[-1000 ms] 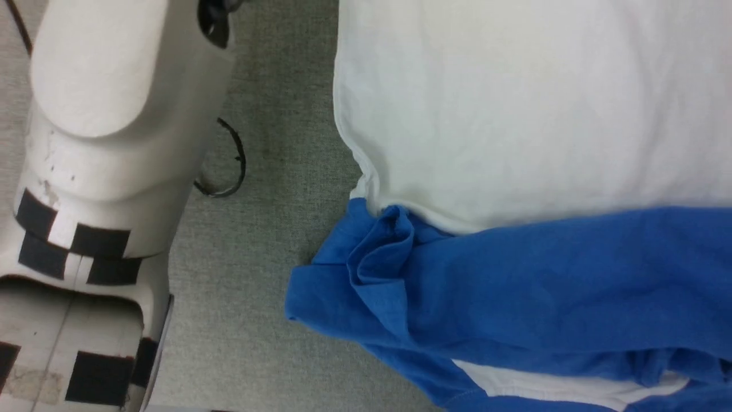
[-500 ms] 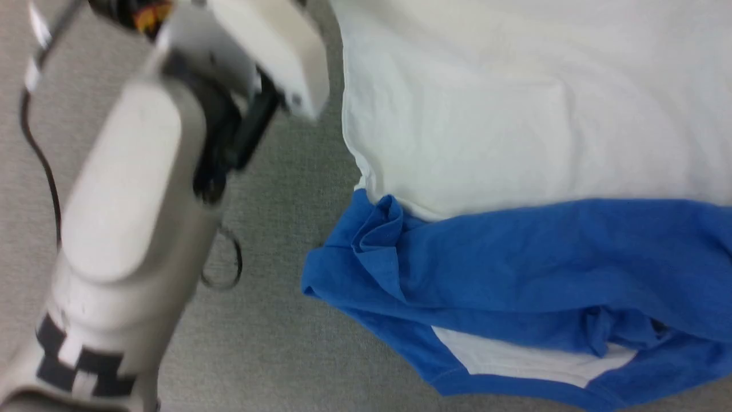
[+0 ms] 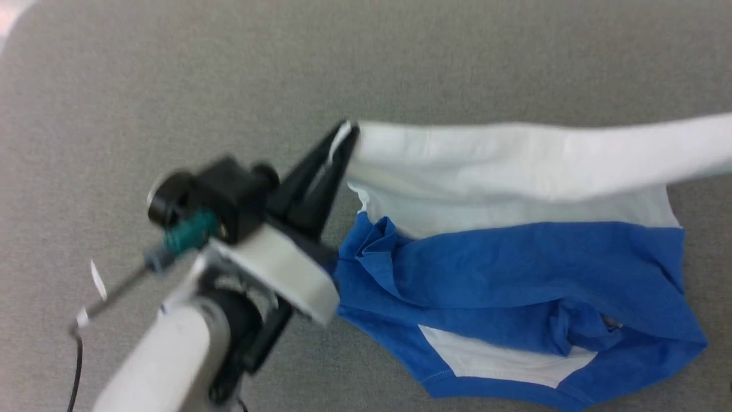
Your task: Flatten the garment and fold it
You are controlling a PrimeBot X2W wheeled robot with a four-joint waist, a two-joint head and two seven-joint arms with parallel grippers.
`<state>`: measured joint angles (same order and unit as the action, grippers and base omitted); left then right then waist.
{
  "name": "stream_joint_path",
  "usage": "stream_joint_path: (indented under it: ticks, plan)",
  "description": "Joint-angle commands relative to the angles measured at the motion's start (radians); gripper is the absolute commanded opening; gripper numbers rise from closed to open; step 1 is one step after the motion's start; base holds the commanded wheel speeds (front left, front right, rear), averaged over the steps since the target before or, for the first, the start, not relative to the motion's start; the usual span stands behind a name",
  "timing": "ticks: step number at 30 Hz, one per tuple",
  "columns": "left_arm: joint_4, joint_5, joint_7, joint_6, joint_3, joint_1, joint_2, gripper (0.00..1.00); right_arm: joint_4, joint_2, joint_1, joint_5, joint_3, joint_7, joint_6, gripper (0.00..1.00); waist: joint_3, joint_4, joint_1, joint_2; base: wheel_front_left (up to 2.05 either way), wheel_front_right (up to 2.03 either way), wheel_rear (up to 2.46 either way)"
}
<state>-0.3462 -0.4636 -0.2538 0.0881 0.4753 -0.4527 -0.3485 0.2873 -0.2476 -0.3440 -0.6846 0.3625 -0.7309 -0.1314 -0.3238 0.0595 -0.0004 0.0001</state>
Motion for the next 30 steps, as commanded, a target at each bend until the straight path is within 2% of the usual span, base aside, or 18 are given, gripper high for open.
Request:
stream_joint_path:
  ticks: [1, 7, 11, 14, 21, 30]
  plan:
    - [-0.030, 0.034, 0.029, 0.012, 0.021, 0.068, -0.018, 0.00, 0.039, 0.038, 0.060, -0.012, 0.019, -0.002, 0.001, 0.00, 0.061, -0.002, 0.0004, -0.0001, 0.00, 0.00, 0.00]
    - [-0.054, 0.072, 0.082, 0.048, 0.070, 0.224, -0.031, 0.00, 0.091, 0.105, 0.187, -0.023, 0.048, 0.002, 0.001, 0.00, 0.075, -0.007, 0.0004, -0.0001, 0.00, 0.00, 0.00]
    - [-0.048, 0.060, 0.133, 0.069, 0.095, 0.342, -0.028, 0.00, 0.122, 0.138, 0.294, -0.044, 0.066, -0.003, 0.001, 0.00, 0.078, -0.011, 0.0004, -0.0001, 0.00, 0.00, 0.00]
    - [-0.040, 0.023, 0.194, 0.084, 0.094, 0.421, -0.004, 0.00, 0.137, 0.159, 0.374, -0.064, 0.083, -0.011, 0.001, 0.00, 0.077, -0.015, 0.0004, -0.0001, 0.00, 0.00, 0.00]
    - [0.011, -0.031, 0.265, 0.097, 0.091, 0.541, 0.009, 0.00, 0.136, 0.186, 0.533, -0.108, 0.097, -0.031, 0.001, 0.00, 0.076, -0.021, 0.0004, -0.0001, 0.00, 0.00, 0.00]
    - [0.088, -0.082, 0.237, 0.073, 0.131, 0.615, -0.002, 0.00, 0.105, 0.195, 0.670, -0.113, 0.046, -0.056, 0.001, 0.00, 0.087, -0.028, 0.0004, -0.0001, 0.00, 0.00, 0.00]
